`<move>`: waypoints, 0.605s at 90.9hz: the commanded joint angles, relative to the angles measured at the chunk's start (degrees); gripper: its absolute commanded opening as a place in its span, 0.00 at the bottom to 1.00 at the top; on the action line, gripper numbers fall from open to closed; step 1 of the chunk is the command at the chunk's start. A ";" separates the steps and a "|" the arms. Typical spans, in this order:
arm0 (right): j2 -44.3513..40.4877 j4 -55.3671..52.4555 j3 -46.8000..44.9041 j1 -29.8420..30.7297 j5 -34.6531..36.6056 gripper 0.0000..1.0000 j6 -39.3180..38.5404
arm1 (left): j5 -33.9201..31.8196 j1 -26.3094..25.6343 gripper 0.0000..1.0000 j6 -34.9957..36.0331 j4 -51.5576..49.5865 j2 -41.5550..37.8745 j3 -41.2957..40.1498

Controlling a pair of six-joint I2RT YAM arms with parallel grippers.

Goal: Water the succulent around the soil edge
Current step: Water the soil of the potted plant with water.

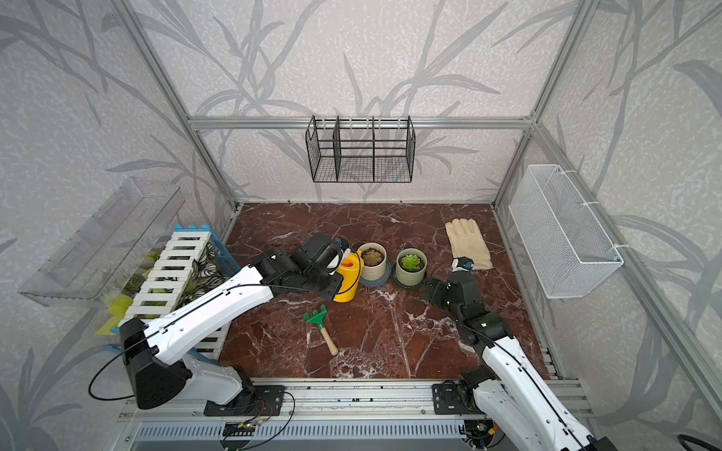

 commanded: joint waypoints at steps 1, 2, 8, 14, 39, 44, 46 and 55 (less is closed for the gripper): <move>-0.45 0.51 -0.56 -0.18 0.57 0.87 -0.24 | 0.62 0.22 0.00 -0.02 -2.01 1.72 2.47; -0.48 0.52 -0.61 -0.15 0.56 0.87 -0.24 | 0.63 0.18 0.00 -0.02 -1.97 1.80 2.57; -0.86 0.62 -0.80 -0.19 0.57 0.87 -0.17 | 0.60 0.15 0.00 0.07 -1.95 2.38 3.01; -1.23 0.70 -0.95 -0.20 0.76 0.87 -0.15 | 0.45 0.19 0.00 -0.05 -1.93 2.74 3.48; -1.08 0.85 -0.91 -0.22 0.64 0.87 -0.15 | 6.26 0.06 0.00 0.87 -0.38 3.44 4.18; -1.03 0.88 -0.91 -0.20 0.64 0.87 -0.15 | 6.69 0.12 0.00 0.78 -0.14 3.56 4.17; -0.99 0.86 -0.91 -0.20 0.64 0.87 -0.15 | 6.75 0.11 0.00 0.77 -0.05 3.64 4.17; -1.18 0.79 -0.91 -0.21 0.72 0.87 -0.15 | 7.37 0.09 0.00 0.86 0.31 4.05 4.25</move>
